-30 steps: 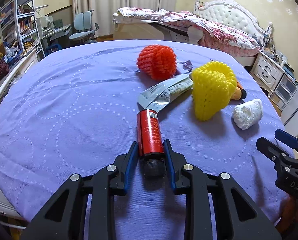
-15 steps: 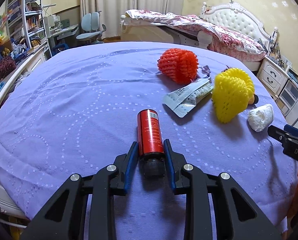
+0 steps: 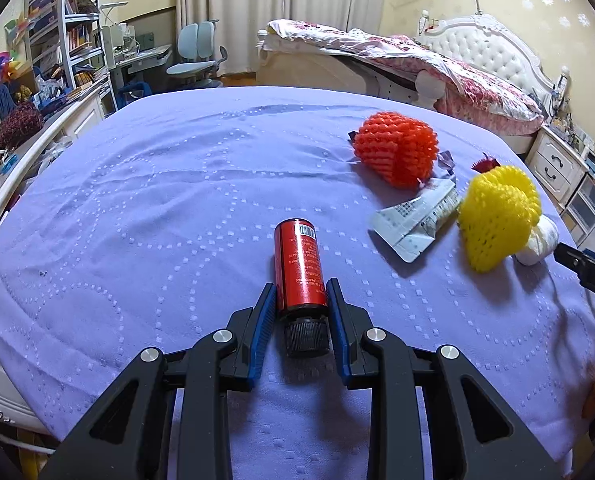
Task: Collect trash
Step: 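Grasp the red spray can with the left gripper while the right gripper grasps the white cloth roll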
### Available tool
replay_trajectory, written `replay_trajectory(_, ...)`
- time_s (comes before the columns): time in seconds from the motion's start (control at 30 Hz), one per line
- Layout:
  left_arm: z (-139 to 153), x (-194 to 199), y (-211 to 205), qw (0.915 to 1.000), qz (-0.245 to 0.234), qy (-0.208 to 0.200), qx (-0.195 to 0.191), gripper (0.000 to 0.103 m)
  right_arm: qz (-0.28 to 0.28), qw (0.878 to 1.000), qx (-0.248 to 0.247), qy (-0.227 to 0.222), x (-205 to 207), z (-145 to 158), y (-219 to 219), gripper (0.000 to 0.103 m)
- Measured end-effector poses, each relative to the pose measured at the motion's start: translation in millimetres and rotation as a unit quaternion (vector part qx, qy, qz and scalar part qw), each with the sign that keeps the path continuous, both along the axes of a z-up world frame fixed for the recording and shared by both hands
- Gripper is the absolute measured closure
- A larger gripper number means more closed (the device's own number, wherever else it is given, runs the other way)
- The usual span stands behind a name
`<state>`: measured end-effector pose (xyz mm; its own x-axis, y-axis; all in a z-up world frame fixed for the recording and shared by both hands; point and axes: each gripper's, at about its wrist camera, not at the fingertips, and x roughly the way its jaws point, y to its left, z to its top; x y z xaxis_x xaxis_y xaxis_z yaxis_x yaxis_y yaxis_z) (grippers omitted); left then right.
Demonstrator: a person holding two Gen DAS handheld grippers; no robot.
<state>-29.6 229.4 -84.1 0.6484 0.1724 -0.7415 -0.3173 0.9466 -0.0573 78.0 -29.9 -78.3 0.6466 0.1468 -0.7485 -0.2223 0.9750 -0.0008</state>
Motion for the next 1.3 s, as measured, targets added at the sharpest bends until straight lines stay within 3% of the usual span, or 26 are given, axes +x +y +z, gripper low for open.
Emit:
replay_trajectory(0.33,2,-1,4,1.0000,0.004,-0.004,0.000,0.074,0.029,0.998,0.055,-0.002,-7,16,8,0.024)
replay_trajectory(0.6,4,-1,3,1.0000,0.005,-0.005,0.003,0.074,0.081,0.997,0.018,0.006,-10,-2,45,0.024)
replay_trajectory(0.67,4,-1,4,1.0000,0.007,-0.004,0.002,0.074,0.090,0.996,0.007,0.009,-12,-5,48,0.029)
replay_trajectory(0.7,5,-1,4,1.0000,0.006,-0.005,0.002,0.074,0.096,0.995,0.005,0.012,-14,-7,49,0.039)
replay_trajectory(0.73,4,-1,4,1.0000,0.006,-0.005,0.003,0.074,0.098,0.995,0.004,0.011,-15,-7,49,0.042)
replay_trajectory(1.07,18,-6,-17,0.9996,-0.015,-0.023,-0.002,0.074,0.088,0.996,0.024,-0.007,-28,10,28,0.045)
replay_trajectory(1.3,33,-3,-54,0.9975,-0.055,-0.044,-0.012,0.074,0.050,0.997,0.049,-0.030,-39,29,-18,0.045)
